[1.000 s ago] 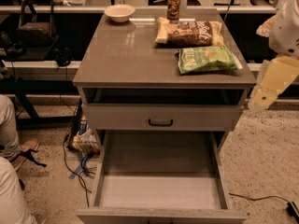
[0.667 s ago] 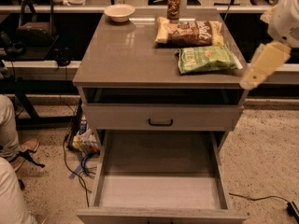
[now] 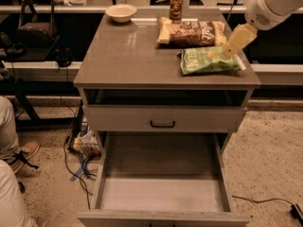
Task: Place green jalapeno chip bag into middle drawer
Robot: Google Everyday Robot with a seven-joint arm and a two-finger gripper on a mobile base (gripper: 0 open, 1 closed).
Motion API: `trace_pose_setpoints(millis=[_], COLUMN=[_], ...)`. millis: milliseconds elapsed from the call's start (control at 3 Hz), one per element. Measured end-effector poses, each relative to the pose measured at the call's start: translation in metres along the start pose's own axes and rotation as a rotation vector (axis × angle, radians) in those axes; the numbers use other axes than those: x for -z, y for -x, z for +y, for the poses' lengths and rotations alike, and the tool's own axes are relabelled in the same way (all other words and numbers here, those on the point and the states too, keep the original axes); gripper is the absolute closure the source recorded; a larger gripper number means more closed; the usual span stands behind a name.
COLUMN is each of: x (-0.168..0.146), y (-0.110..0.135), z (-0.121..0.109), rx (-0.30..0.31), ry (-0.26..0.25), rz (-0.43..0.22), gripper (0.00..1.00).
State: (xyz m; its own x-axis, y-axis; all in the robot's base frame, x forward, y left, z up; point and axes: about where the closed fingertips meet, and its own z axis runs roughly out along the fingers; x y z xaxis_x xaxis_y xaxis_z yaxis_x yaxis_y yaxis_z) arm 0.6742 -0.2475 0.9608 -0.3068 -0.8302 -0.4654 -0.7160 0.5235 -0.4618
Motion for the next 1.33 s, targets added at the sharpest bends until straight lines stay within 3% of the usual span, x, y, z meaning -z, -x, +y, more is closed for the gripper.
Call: trace_pose_setpoints(millis=[333,667,1333], x=[-0.043,-0.074,-0.115], y=[0.012,0.012,-0.005], z=[-0.022,-0.027,-0.012], rx=[-0.021,-0.036,-0.037], ry=[0.013,0.047,0.120], rz=[0.001,0.023,0.111], gripper=[0.00,0.00,0.00])
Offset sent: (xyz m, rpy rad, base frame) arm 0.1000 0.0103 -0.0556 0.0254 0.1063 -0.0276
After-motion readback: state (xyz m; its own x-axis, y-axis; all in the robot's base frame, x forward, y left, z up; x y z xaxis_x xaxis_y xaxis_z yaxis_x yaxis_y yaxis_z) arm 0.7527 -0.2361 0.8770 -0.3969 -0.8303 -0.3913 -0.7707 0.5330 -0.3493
